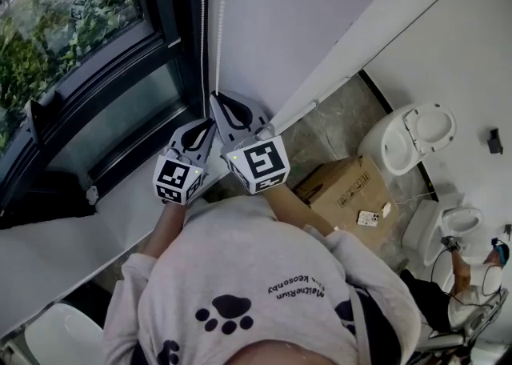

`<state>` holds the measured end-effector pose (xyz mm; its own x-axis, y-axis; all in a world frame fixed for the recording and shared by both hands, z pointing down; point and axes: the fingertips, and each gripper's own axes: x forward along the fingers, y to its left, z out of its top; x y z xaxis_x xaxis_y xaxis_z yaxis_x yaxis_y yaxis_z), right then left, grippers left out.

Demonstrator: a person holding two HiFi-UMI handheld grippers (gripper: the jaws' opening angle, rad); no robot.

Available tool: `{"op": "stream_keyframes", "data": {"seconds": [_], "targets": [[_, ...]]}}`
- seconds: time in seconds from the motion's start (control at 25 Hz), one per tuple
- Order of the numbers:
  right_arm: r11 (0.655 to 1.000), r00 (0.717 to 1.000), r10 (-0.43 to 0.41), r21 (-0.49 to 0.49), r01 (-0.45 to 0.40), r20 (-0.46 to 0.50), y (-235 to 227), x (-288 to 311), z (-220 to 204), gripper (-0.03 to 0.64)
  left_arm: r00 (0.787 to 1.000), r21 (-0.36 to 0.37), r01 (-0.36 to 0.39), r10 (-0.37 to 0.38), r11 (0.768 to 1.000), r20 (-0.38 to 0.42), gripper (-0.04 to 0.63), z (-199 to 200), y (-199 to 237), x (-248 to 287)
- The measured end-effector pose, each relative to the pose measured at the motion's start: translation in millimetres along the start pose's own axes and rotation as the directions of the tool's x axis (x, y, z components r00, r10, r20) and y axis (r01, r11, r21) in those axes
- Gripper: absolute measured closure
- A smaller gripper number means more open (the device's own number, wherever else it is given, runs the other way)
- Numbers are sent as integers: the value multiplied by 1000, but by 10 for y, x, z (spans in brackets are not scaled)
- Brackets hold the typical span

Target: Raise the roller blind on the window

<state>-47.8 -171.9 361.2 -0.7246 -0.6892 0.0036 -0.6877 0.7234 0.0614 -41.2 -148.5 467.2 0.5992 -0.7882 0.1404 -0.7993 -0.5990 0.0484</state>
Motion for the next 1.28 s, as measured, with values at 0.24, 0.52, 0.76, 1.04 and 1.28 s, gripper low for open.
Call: {"op": "stream_keyframes", "data": {"seconds": [0.24,0.52,0.76,1.04,1.28], "targets": [[1000,1000,-10,-8,10,-2,4,-17,19,606,995,12,-31,30,999,94,583,470,-18,-225],[999,999,-35,-31,34,-17,-14,-41,13,604,986,31,-102,97,994,134,586,749,28,-403],[994,997,-80,-78,80,1,-5,-141,101,604,984,5,-112,110,994,139,587,853,2,-441],[985,992,-129,-112,128,1,-38,-280,87,572,981,-6,-114,114,993,157,588,935,-63,-463],[987,991,-133,-95,132,-10,-14,-392,80,560,978,-4,-120,119,993,171,586,1006,-102,-492]]}}
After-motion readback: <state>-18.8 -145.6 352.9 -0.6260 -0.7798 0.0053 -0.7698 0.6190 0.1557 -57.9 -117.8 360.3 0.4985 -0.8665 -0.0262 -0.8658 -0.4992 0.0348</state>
